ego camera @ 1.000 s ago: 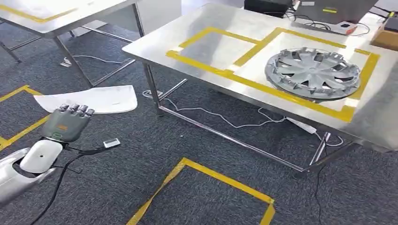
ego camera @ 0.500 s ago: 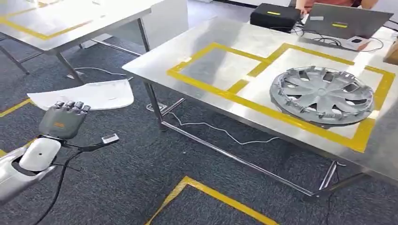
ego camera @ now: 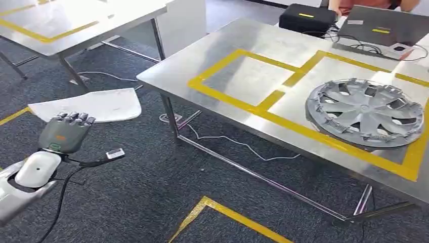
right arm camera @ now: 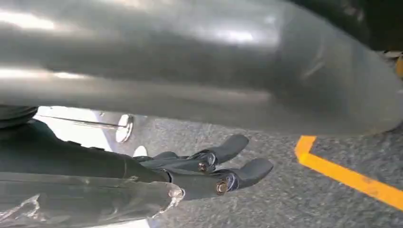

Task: Take the parts from the cabinet and place them on the table.

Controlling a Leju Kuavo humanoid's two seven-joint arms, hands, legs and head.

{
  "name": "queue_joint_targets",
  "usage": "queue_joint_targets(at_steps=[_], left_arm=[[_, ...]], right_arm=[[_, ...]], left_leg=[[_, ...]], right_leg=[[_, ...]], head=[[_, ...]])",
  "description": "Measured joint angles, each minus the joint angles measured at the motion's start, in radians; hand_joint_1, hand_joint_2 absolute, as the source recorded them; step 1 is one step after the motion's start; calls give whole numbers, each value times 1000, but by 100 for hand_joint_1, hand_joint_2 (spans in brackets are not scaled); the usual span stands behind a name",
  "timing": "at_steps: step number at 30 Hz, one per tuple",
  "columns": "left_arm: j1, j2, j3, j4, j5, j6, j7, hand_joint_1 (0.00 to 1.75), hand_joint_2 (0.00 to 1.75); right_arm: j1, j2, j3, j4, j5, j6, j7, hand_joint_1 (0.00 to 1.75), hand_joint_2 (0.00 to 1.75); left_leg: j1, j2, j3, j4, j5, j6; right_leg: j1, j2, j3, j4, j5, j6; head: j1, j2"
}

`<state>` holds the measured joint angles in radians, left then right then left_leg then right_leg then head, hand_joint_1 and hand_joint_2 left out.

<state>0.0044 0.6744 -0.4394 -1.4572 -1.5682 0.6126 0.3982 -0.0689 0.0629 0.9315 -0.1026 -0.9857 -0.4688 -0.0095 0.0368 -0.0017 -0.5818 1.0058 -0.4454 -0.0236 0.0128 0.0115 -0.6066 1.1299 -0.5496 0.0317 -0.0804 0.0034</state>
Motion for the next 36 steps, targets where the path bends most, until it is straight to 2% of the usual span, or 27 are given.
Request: queue_joint_targets(at_steps=[2,3,4,5,7,8,10,12,13,14,15,17,18,19,20,22,23,24,25,27,28,30,31,32,34,35,36], left_arm=[[-7,10,-8,0,0,0,15,138,175],[-10,14,-18,0,0,2,23,138,175],[-14,21,-28,0,0,3,29,138,175],[-15,24,-33,0,0,3,34,138,175],[-23,32,-45,0,0,5,39,138,175],[-26,38,-51,0,0,6,39,138,175],[-32,44,-57,0,0,9,43,138,175],[-32,45,-63,0,0,8,43,138,175],[-31,45,-63,-1,0,8,43,138,175],[-33,47,-63,-1,0,8,43,138,175],[-37,48,-63,-2,0,9,43,138,175],[-34,48,-66,-2,0,8,43,138,175],[-32,47,-69,-2,0,8,43,138,175],[-29,47,-72,-2,0,8,43,138,175],[-26,47,-72,-2,0,8,43,138,175],[-26,50,-72,-2,0,8,43,138,175],[-25,52,-72,-2,0,8,43,138,175],[-25,53,-74,-1,0,7,43,138,175],[-27,57,-74,-1,0,8,43,138,175],[-25,56,-72,0,0,8,43,138,175],[-27,56,-71,-1,0,10,43,138,175],[-19,53,-70,0,0,12,21,138,175],[-17,53,-70,0,0,13,6,138,175],[-14,50,-70,0,0,15,-5,138,175],[-16,47,-70,2,0,19,-14,138,175],[-21,46,-69,3,0,22,-26,138,175],[-28,44,-69,5,0,28,-40,138,175]], right_arm=[[0,0,2,0,0,-1,0,0,0],[0,0,2,0,0,-1,0,0,0],[1,1,5,0,1,-1,0,0,0],[1,1,10,0,2,-2,0,0,0],[1,0,16,0,3,-2,2,0,0],[1,0,17,0,3,-2,2,0,0],[-3,1,19,-1,2,-2,-1,0,0],[-1,1,19,-1,-2,-1,-1,0,0],[-1,1,20,-2,-2,-1,0,0,0],[2,1,21,-2,-2,-1,14,0,0],[2,1,21,-2,-2,-1,17,0,0],[2,2,21,-2,-4,-1,17,0,0],[2,2,21,-2,-5,-1,17,0,0],[3,2,21,-2,-5,-1,17,0,0],[4,3,22,-2,-5,-1,17,0,0],[5,4,23,-2,-5,-1,19,0,0],[9,5,23,-2,-5,-1,19,0,0],[5,5,23,-3,-5,-1,11,0,0],[2,5,23,-3,-5,-1,0,0,0],[2,6,24,-3,-5,-1,1,0,0],[-2,5,24,-3,-5,-1,1,0,0],[-3,5,24,-3,-8,-1,11,0,0],[0,5,24,-3,-10,0,8,0,0],[2,5,24,-3,-11,2,8,0,0],[6,6,25,-3,-12,3,8,0,0],[8,6,26,-3,-12,5,10,0,0],[11,6,26,-3,-11,5,11,0,0]], left_leg=[[-2,1,2,0,-6,5],[-2,1,4,0,-10,5],[-2,1,10,0,-15,5],[-2,1,17,0,-20,5],[-1,-1,39,-1,-38,1],[-2,-1,43,-3,-44,-5],[-7,-1,44,-8,-55,-19],[-4,1,59,-22,-61,-32],[-2,3,70,-24,-70,-40],[-2,3,67,1,-70,-41],[-3,2,34,59,-87,-40],[-9,2,-86,231,-137,-41],[-10,2,-137,286,-138,-41],[-11,2,-165,292,-108,-39],[-12,1,-170,259,-52,-36],[-17,2,-132,92,102,-27],[-20,2,-116,44,131,-22],[-28,1,-102,41,92,-22],[-28,2,-89,21,62,-12],[-28,1,-76,5,44,4],[-19,1,-57,-3,38,8],[-16,-1,-9,-30,18,15],[-15,0,14,-39,14,15],[-13,0,39,-50,4,14],[-10,-1,98,-76,-22,13],[-9,-3,127,-87,-36,12],[-9,-4,155,-95,-50,10]], right_leg=[[-5,-4,-98,169,-62,6],[-5,-4,-132,214,-65,7],[-5,-4,-142,207,-38,6],[-5,-4,-127,162,5,4],[-5,-4,-50,-29,123,-7],[-4,-7,-25,-83,132,-9],[1,-8,-9,-97,99,-15],[4,-4,-4,-100,89,-28],[-5,-1,15,-113,94,-33],[-4,0,31,-122,89,-38],[-3,-2,45,-124,82,-46],[-2,-1,68,-125,60,-50],[-1,0,83,-125,46,-52],[1,2,101,-125,32,-52],[1,5,121,-125,17,-52],[0,8,174,-127,-23,-45],[0,8,176,-132,-40,-42],[5,11,186,-134,-55,-34],[3,11,192,-144,-61,-28],[4,8,227,-159,-43,-15],[8,8,231,-145,-37,-12],[7,-2,141,3,6,-8],[6,-1,90,73,-8,-6],[5,-1,45,120,-50,-5],[5,-2,-31,136,-170,2],[3,-2,-58,112,-195,3],[1,-2,-79,70,-188,4]], head=[[0,0],[-1,0],[0,0],[0,0],[0,0],[1,0],[-1,0],[-1,0],[-3,0],[-7,0],[-8,0],[-13,0],[-14,0],[-13,0],[-14,0],[-14,0],[-14,0],[-3,-1],[-6,0],[-3,0],[-5,0],[12,0],[11,0],[11,0],[13,0],[12,0],[12,0]])
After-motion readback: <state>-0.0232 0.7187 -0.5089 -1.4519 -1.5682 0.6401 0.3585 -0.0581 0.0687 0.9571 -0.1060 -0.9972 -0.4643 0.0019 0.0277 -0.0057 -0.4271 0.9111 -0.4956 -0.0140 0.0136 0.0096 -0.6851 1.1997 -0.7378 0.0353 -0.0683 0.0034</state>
